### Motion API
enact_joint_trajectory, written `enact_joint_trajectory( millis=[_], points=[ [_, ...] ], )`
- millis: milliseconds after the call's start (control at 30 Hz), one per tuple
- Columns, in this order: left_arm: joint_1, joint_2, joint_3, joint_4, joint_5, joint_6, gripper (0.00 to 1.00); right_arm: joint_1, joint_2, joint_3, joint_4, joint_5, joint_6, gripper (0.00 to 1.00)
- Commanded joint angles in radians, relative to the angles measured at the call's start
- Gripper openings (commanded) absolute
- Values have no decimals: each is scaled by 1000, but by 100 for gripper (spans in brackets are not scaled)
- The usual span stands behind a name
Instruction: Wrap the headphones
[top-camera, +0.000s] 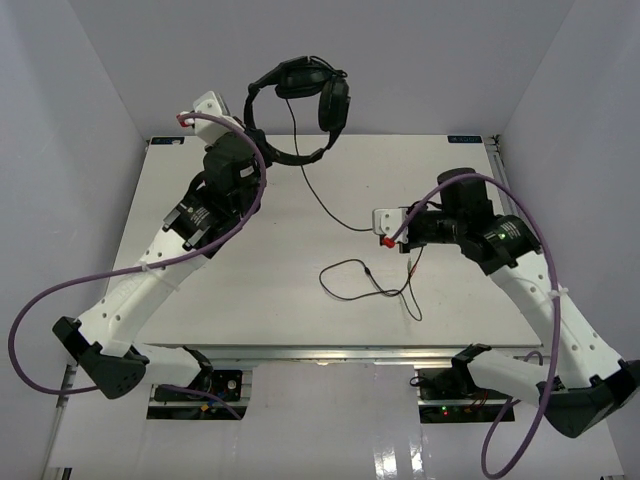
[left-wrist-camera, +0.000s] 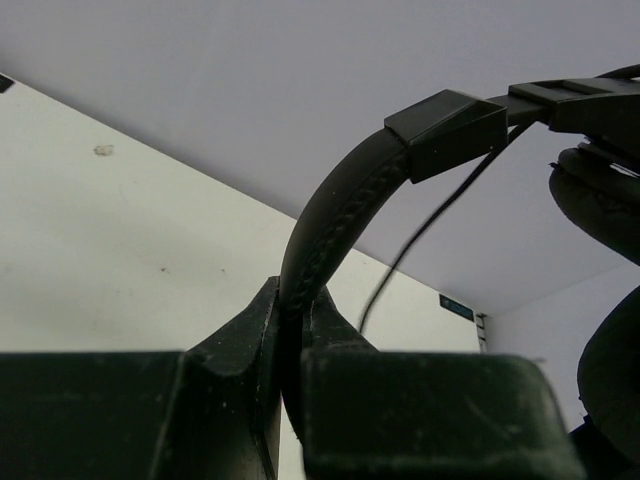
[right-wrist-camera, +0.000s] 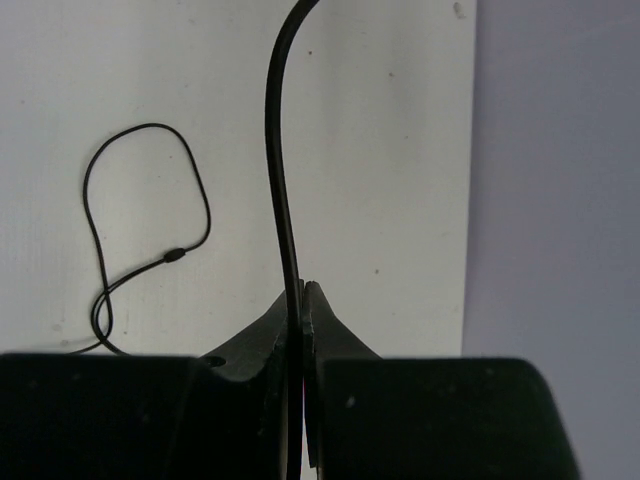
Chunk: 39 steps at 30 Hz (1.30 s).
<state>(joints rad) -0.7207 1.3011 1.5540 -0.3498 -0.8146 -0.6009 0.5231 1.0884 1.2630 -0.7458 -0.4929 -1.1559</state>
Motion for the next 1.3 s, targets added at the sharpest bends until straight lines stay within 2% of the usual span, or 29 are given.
enact_joint_trajectory(
  millis=[0,200,400,1000,1267],
  points=[
    [72,-94,9,-6,63,-71,0,24,-53,41,-50,85,-44,8],
    [96,-69,44,-81,75,-30,0,35,-151,22,-46,116,-35,8],
    [101,-14,57,-118,95,10,0,40,-215,106,-47,134,-35,8],
    [101,81,55,-207,180,82,0,42,-212,211,-4,97,-28,8],
    [78,147,-7,-216,342,200,0,43,-178,189,158,139,-43,8]
  ],
)
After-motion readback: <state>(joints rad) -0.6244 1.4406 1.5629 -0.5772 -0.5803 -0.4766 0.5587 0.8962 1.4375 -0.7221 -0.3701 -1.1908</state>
